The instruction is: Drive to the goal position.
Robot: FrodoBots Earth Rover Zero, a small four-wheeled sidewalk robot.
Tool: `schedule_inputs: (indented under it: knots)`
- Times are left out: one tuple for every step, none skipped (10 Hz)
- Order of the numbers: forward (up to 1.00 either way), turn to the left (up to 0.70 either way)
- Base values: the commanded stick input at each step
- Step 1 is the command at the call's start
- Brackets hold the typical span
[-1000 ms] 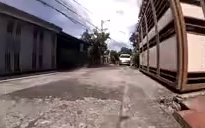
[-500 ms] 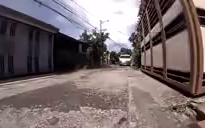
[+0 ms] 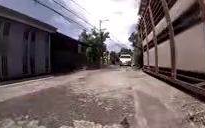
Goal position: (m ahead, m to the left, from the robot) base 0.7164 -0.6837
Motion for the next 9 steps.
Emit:
schedule_inputs:
  knots:
    - [0.7, 0.0]
    - [0.7, 0.0]
    - [0.7, 0.0]
    - [0.7, 0.0]
    - [0.7, -0.04]
    - [0.7, -0.22]
    - [0.7, 0.0]
    - [0.7, 0.0]
    - [0.7, 0.0]
